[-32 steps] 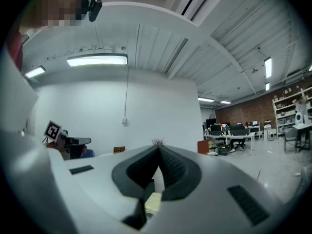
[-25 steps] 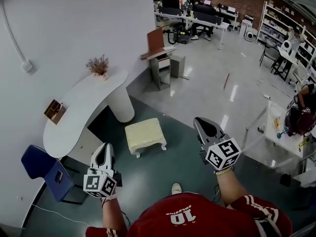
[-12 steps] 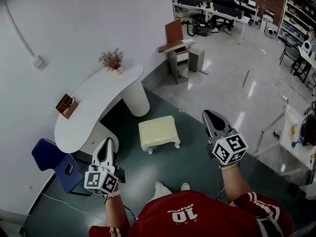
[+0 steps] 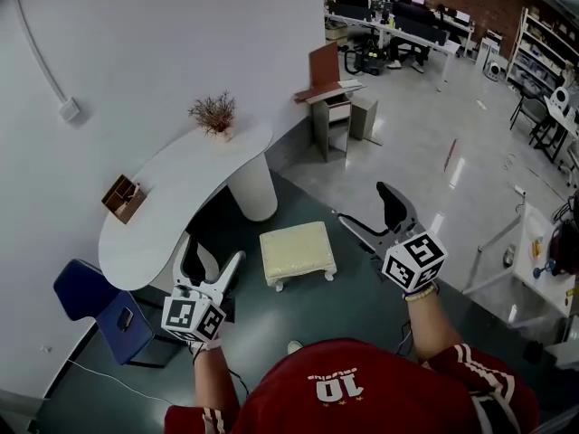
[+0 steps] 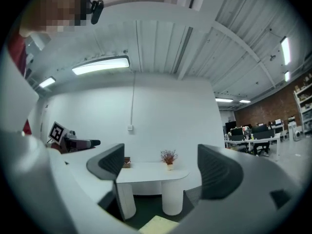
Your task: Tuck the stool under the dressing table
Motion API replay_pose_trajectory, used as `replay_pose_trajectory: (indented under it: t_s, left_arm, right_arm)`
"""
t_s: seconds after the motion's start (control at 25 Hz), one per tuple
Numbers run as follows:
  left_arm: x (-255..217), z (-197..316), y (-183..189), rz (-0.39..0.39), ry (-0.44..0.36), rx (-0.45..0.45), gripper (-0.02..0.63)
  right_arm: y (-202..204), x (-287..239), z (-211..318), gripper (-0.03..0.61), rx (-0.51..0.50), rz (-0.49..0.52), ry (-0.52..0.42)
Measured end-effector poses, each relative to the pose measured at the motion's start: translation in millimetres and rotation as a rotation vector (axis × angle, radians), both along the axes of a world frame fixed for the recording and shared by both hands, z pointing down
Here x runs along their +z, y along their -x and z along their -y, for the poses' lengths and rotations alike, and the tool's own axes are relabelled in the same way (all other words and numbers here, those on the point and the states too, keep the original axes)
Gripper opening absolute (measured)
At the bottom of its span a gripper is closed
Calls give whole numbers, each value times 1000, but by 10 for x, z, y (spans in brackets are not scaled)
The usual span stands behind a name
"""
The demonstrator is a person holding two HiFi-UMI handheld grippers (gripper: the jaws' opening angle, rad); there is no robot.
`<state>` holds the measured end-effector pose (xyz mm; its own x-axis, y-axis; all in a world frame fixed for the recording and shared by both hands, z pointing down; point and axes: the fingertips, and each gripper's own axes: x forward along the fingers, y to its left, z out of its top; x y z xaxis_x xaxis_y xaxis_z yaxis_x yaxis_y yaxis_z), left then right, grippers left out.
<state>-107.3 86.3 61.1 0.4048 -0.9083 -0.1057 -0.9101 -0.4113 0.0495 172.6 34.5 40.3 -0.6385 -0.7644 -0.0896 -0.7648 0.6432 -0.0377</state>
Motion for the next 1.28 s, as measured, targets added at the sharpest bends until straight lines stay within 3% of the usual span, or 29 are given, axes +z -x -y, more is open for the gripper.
replay_pose_trajectory:
  t_s: [0.12, 0.36, 0.72, 0.84, 1.28]
  left_arm:
    - [21, 126, 87, -4, 0, 19, 485]
    - [356, 403, 221, -54, 88, 114, 485]
    - [1106, 715, 380, -22, 224, 258, 460]
    - [1346, 834, 439, -29, 260, 266, 460]
    - [2509, 1446, 449, -45, 440, 243, 465]
  right_arm:
    - [229, -1, 34, 490, -22, -26, 4]
    - [547, 279, 213, 482, -11, -54, 77]
    - [915, 1075, 511, 456, -1, -99, 243]
    - [945, 1379, 587, 454, -2, -139, 301]
    - [693, 2659, 1110, 449, 7, -143, 531]
